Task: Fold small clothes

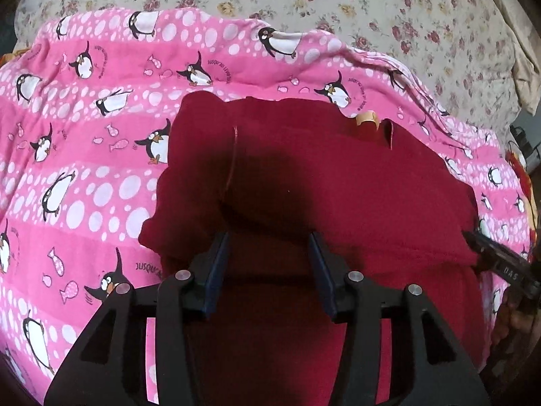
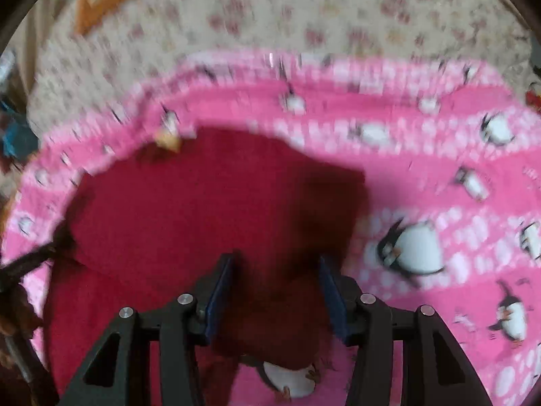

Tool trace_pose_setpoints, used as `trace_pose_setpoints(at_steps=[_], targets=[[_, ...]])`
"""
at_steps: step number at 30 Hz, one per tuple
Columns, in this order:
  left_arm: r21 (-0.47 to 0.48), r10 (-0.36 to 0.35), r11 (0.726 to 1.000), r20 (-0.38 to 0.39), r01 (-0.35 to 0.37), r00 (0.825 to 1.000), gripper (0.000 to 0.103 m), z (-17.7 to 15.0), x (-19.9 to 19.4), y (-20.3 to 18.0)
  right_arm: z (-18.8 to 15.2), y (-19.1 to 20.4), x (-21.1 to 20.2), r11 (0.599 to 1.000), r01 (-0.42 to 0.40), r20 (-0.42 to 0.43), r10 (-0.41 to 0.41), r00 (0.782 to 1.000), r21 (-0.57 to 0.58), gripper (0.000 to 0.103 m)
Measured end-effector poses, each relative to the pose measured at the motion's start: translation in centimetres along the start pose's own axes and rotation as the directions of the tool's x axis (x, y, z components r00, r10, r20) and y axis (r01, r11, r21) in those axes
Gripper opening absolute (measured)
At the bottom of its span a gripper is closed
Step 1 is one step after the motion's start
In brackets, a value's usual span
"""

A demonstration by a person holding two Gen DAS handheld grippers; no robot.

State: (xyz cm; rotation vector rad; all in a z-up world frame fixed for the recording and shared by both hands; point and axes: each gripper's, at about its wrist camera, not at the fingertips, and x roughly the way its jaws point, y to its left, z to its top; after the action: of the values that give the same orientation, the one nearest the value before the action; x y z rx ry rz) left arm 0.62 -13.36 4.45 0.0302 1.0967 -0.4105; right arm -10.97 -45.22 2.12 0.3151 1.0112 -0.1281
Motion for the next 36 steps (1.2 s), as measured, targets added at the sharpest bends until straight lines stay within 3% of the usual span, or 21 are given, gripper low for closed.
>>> trace_pose_setpoints(at_steps=[7,10,12,14,16,18,21,27,36], targets=[[-0.01,-0.032,0.999,-0.029,0.031,0.999,0.047,-1.6,-2.4,0.9,-1.0,-0.8,-3.1,1.0,-0.022,0.032,0.022,0.999,0.001,0.057],[-0.02,-0.034,0.999,-0.046,0.033,0.998,0.047,-3.2,-3.5,1.9,-2.2,-0.5,-4.7,0.999,-0.047,0.055,0.048,0.997,-0.011,0.065],[-0.025,-0.035,0.999,-0.052,0.033,0.998,0.047,-4.3,-4.1,2.5,-3.0,0.6,-4.5,0.996,-0.064,0.04,0.066,0.997,-0.055,0.071],[-0.033,-0.024,0.999,-0.054,0.022,0.998,0.047,-5.6,-5.0,3.2,-3.8,1.3,-3.1,0.993,-0.018,-0.015,0.016,1.0,-0.116,0.072],[-0.038,-0.017,0.999,-0.062,0.014,0.998,0.054,-6.7,-5.6,3.7,-4.2,1.3,-2.2,0.993,0.02,-0.05,-0.026,0.998,-0.116,0.072],[-0.048,-0.032,0.998,-0.076,0.028,0.997,0.061,-8.0,-6.2,4.4,-4.6,1.2,-3.1,0.996,-0.003,-0.033,0.0,0.999,-0.091,0.072],[-0.069,-0.051,0.997,-0.099,0.044,0.994,0.061,-10.1,-7.0,5.1,-5.6,1.3,-5.2,0.995,-0.047,-0.013,0.046,0.999,-0.089,0.072],[-0.094,-0.087,0.993,-0.103,0.077,0.991,0.061,-13.3,-8.5,5.5,-9.9,1.7,-8.8,0.981,-0.149,-0.081,0.14,0.987,-0.128,0.073],[-0.091,-0.137,0.988,-0.098,0.128,0.986,0.061,-16.2,-10.3,5.7,-17.3,1.7,-9.9,0.978,-0.185,-0.147,0.171,0.974,-0.093,0.076]])
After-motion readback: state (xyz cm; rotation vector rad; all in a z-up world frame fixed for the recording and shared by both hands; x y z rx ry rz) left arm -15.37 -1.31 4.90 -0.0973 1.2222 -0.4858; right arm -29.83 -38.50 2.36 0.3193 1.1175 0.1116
